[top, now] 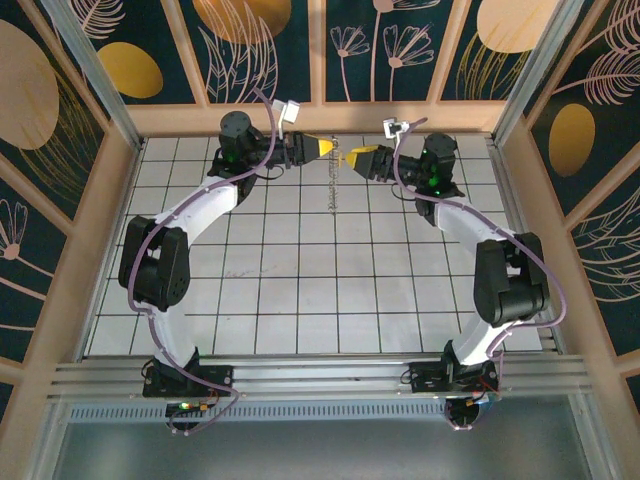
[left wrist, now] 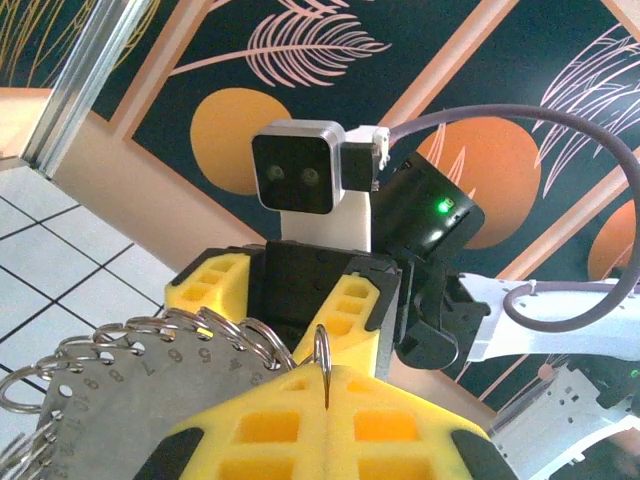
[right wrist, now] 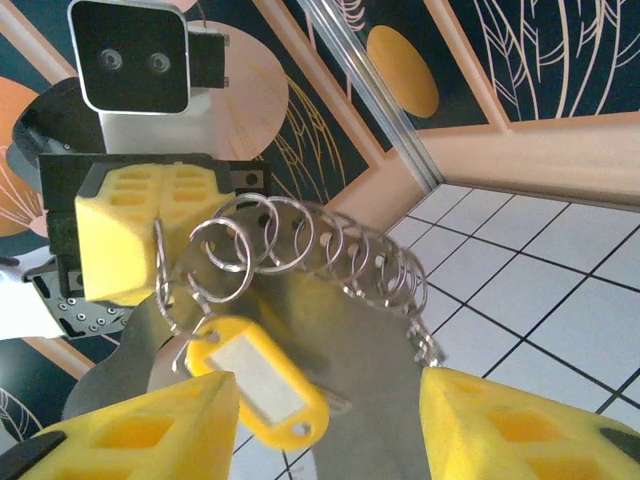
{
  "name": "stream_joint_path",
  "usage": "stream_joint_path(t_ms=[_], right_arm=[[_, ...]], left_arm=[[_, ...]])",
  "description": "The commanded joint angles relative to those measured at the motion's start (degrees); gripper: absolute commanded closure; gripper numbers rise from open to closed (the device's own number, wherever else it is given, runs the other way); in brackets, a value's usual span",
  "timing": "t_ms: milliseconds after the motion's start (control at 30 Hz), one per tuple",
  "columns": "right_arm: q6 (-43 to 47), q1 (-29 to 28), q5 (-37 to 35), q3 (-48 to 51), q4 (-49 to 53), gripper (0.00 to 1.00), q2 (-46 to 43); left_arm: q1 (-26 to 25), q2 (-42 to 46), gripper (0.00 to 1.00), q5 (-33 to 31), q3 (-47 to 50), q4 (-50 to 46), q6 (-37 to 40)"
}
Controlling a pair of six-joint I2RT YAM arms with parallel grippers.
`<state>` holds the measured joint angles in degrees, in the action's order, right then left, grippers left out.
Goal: Put the keys on the keyring
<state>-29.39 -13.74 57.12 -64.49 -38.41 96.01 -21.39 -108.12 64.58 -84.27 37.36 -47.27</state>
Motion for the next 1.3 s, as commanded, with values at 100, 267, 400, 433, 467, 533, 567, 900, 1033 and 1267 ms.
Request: stream_joint_path(t_ms=[100,267,400,433,467,533,567,900,1033,1267], right_arm=[[1.9,-0.4,3.3,-4.1,-1.9,0.49,2.2],[0.5,-0.4,6.2,-4.5,-4.0,0.49,3.3],[-0.4,-0.8,8.5,-4.2,-5.6,0.49,3.7],[-0.6,-0.9,8.9,-4.0,-5.9,0.49,3.7],[-0.6,-0.9,9.1,-3.8,-6.1,0.49,3.6],[-0.7,-0.9,9.4,-3.3,-6.4,0.50,3.4],[-0.8,-0.9,9.6,-3.1,-6.5,0.50,3.3],[3.5,0.1,3.1,1.3,0.5,0.51,-0.8],[4.1,0.6,-2.8,5.1,2.2,0.51,-4.0],[2.4,-0.4,-12.9,11.7,0.2,0.50,-9.8]], left_arm=[[-0.7,1.1,1.00,2.4,-2.0,0.7,1.6],[-1.1,0.9,1.00,3.1,-2.6,0.8,1.7],[-1.5,0.7,1.00,3.4,-3.0,0.9,1.7],[-1.5,0.7,1.00,3.3,-3.0,0.9,1.7],[-1.5,0.7,1.00,3.3,-3.0,0.9,1.7],[-1.6,0.6,1.00,3.3,-3.0,0.9,1.7],[-1.6,0.7,1.00,3.2,-3.0,0.9,1.7],[-1.6,0.9,1.00,2.8,-3.0,0.9,2.1],[-1.6,1.0,1.00,2.6,-2.8,1.0,2.3],[-1.6,0.8,1.00,2.2,-2.9,1.0,2.3]])
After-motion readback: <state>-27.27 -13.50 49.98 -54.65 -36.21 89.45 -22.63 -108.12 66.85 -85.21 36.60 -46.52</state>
